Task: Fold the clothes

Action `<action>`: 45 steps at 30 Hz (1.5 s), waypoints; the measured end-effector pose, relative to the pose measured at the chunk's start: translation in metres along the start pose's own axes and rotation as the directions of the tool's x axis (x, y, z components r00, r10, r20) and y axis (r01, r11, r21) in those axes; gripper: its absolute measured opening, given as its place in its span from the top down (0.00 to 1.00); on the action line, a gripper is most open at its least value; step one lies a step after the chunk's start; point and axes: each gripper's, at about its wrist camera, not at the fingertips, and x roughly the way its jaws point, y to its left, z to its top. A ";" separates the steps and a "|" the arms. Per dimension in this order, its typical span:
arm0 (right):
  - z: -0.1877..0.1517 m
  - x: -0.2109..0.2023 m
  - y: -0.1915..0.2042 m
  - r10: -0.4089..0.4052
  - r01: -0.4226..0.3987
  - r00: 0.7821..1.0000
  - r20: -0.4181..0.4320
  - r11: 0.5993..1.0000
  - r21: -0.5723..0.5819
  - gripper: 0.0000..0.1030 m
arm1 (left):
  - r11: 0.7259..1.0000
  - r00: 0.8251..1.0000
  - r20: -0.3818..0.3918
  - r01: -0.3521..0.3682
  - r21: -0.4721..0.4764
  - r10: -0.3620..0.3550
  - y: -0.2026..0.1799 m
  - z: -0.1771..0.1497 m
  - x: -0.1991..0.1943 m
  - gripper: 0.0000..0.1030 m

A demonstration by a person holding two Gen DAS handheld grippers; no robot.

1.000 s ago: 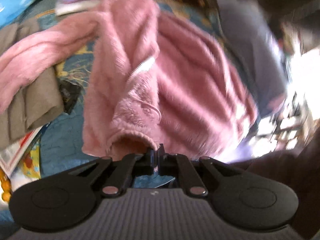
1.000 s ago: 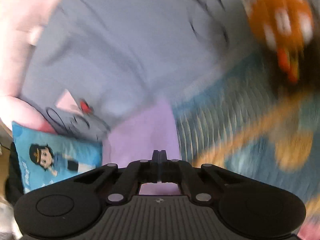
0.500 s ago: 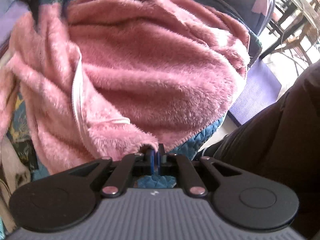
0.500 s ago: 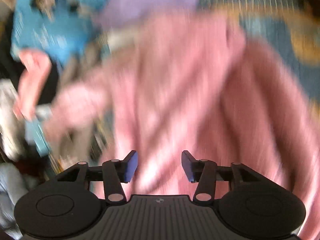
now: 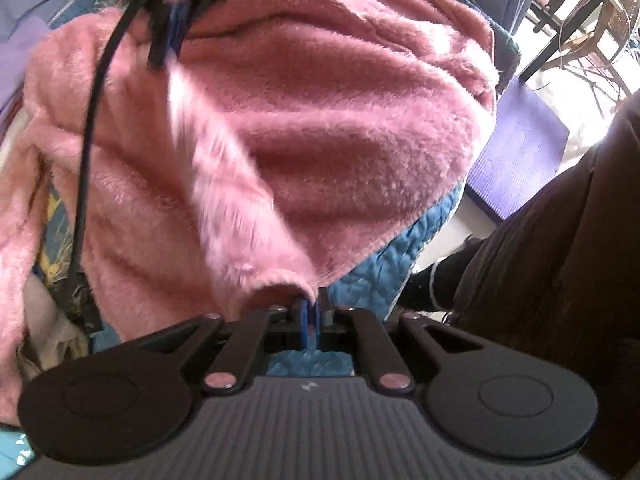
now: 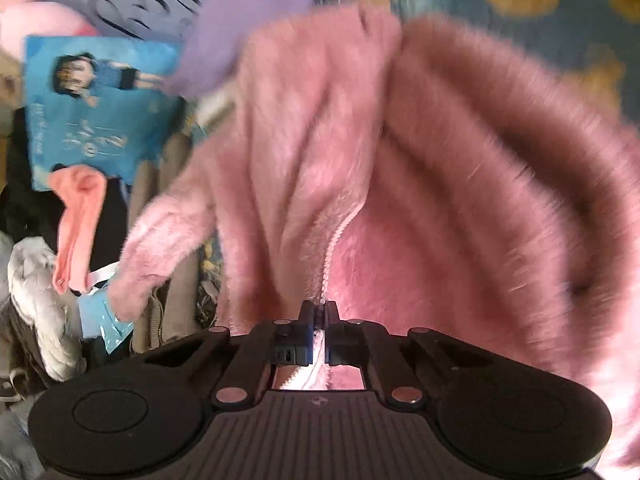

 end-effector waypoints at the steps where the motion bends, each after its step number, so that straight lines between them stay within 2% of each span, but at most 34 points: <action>1: 0.003 -0.006 -0.008 -0.062 0.063 0.997 0.034 0.998 -0.017 0.95 | 1.000 1.000 -0.010 0.012 -0.008 -0.012 0.003 -0.001 0.001 0.96; 3: 0.004 -0.004 -0.027 -0.206 0.208 0.977 0.055 0.978 -0.029 0.95 | 0.999 0.999 -0.030 0.036 -0.023 -0.036 0.009 -0.004 0.003 0.96; 4: 0.004 0.003 -0.038 -0.253 0.253 0.967 0.030 0.967 -0.022 0.95 | 0.999 0.998 -0.047 0.048 -0.026 -0.049 0.008 -0.006 0.007 0.96; 6: 0.002 0.018 -0.055 -0.237 0.239 0.970 -0.056 0.971 0.023 0.90 | 0.998 0.995 -0.078 0.063 -0.023 -0.064 0.006 -0.009 0.016 0.96; 9: -0.006 0.023 -0.050 -0.204 0.206 0.975 -0.083 0.978 0.012 0.84 | 0.995 0.992 -0.091 0.088 -0.050 -0.092 0.006 -0.015 0.016 0.96; 11: -0.013 0.018 -0.042 -0.217 0.217 0.975 -0.048 0.976 -0.012 0.74 | 0.986 0.991 -0.078 0.098 -0.136 -0.110 0.021 -0.020 0.010 0.96; 12: -0.017 0.013 -0.039 -0.217 0.216 0.976 -0.026 0.976 -0.023 0.72 | 0.975 0.991 -0.069 0.099 -0.199 -0.115 0.031 -0.021 0.008 0.96; 13: -0.021 0.009 -0.036 -0.191 0.190 0.982 -0.012 0.981 -0.025 0.71 | 0.952 0.991 -0.053 0.105 -0.287 -0.125 0.047 -0.024 0.005 0.96; 15: -0.035 0.004 -0.033 -0.089 0.089 0.996 -0.027 0.996 0.002 0.63 | 0.886 0.990 -0.016 0.119 -0.448 -0.141 0.075 -0.032 0.001 0.96; 16: -0.041 0.005 -0.031 -0.050 0.051 0.998 -0.047 0.998 0.021 0.59 | 0.840 0.990 0.009 0.127 -0.527 -0.144 0.090 -0.037 -0.001 0.96; 18: -0.055 0.011 -0.027 -0.003 0.008 0.996 -0.094 0.998 0.062 0.43 | 0.752 0.985 0.054 0.162 -0.638 -0.166 0.110 -0.046 0.002 0.96; 20: -0.068 0.019 -0.025 -0.015 0.026 0.992 -0.127 0.996 0.086 0.36 | 0.654 0.975 0.102 0.209 -0.727 -0.198 0.128 -0.055 0.010 0.96; 21: -0.075 0.024 -0.024 -0.032 0.045 0.990 -0.138 0.994 0.095 0.36 | 0.609 0.969 0.117 0.227 -0.760 -0.216 0.132 -0.059 0.016 0.96; 24: -0.093 0.042 -0.027 -0.064 0.089 0.986 -0.156 0.984 0.157 0.36 | 0.430 0.947 0.214 0.301 -0.851 -0.239 0.144 -0.073 0.031 0.96; 28: -0.107 0.066 -0.027 -0.105 0.136 0.985 -0.136 0.962 0.238 0.36 | 0.231 0.926 0.311 0.357 -0.905 -0.215 0.152 -0.089 0.044 0.96; 30: -0.110 0.070 -0.030 -0.095 0.127 0.988 -0.126 0.952 0.278 0.37 | 0.165 0.922 0.338 0.369 -0.915 -0.187 0.155 -0.093 0.047 0.96; 32: -0.110 0.071 -0.031 -0.080 0.113 0.990 -0.118 0.946 0.305 0.41 | 0.096 0.910 0.384 0.402 -0.911 -0.158 0.160 -0.098 0.046 0.92; 33: -0.110 0.072 -0.031 -0.074 0.107 0.991 -0.115 0.944 0.311 0.43 | 0.078 0.903 0.406 0.419 -0.904 -0.143 0.162 -0.099 0.044 0.89; 34: -0.109 0.073 -0.032 -0.068 0.101 0.991 -0.113 0.944 0.315 0.45 | 0.078 0.900 0.416 0.427 -0.901 -0.131 0.163 -0.100 0.041 0.80; 35: -0.109 0.073 -0.033 -0.063 0.095 0.992 -0.110 0.944 0.317 0.52 | 0.078 0.897 0.425 0.435 -0.897 -0.119 0.165 -0.100 0.039 0.72; 36: -0.109 0.072 -0.036 -0.058 0.092 0.992 -0.110 0.941 0.326 0.68 | 0.077 0.894 0.435 0.443 -0.893 -0.107 0.166 -0.100 0.036 0.69; 37: -0.109 0.071 -0.039 -0.053 0.088 0.992 -0.111 0.937 0.339 0.78 | 0.068 0.888 0.448 0.455 -0.888 -0.101 0.165 -0.101 0.035 0.69; 38: -0.110 0.071 -0.042 -0.048 0.085 0.993 -0.112 0.932 0.352 0.89 | 0.039 0.878 0.468 0.474 -0.880 -0.103 0.168 -0.103 0.038 0.69; 39: -0.111 0.068 -0.045 -0.045 0.082 0.993 -0.108 0.927 0.365 0.89 | 0.008 0.866 0.488 0.492 -0.871 -0.105 0.170 -0.104 0.040 0.71; 40: -0.112 0.064 -0.048 -0.043 0.078 0.994 -0.101 0.922 0.378 0.90 | -0.056 0.849 0.517 0.514 -0.856 -0.110 0.175 -0.109 0.047 0.78; 41: -0.113 0.062 -0.049 -0.042 0.076 0.994 -0.097 0.922 0.380 0.90 | -0.109 0.835 0.539 0.529 -0.842 -0.110 0.176 -0.113 0.053 0.91; 42: -0.113 0.059 -0.048 -0.041 0.073 0.995 -0.093 0.925 0.373 0.91 | -0.147 0.823 0.557 0.540 -0.829 -0.113 0.177 -0.116 0.057 0.98; 44: -0.113 0.053 -0.047 -0.018 0.049 0.996 -0.084 0.923 0.381 0.91 | -0.182 0.825 0.558 0.537 -0.824 -0.090 0.173 -0.121 0.058 1.00; 45: -0.114 0.050 -0.047 0.013 0.019 0.997 -0.077 0.915 0.404 0.91 | -0.188 0.837 0.542 0.522 -0.832 -0.073 0.171 -0.123 0.055 1.00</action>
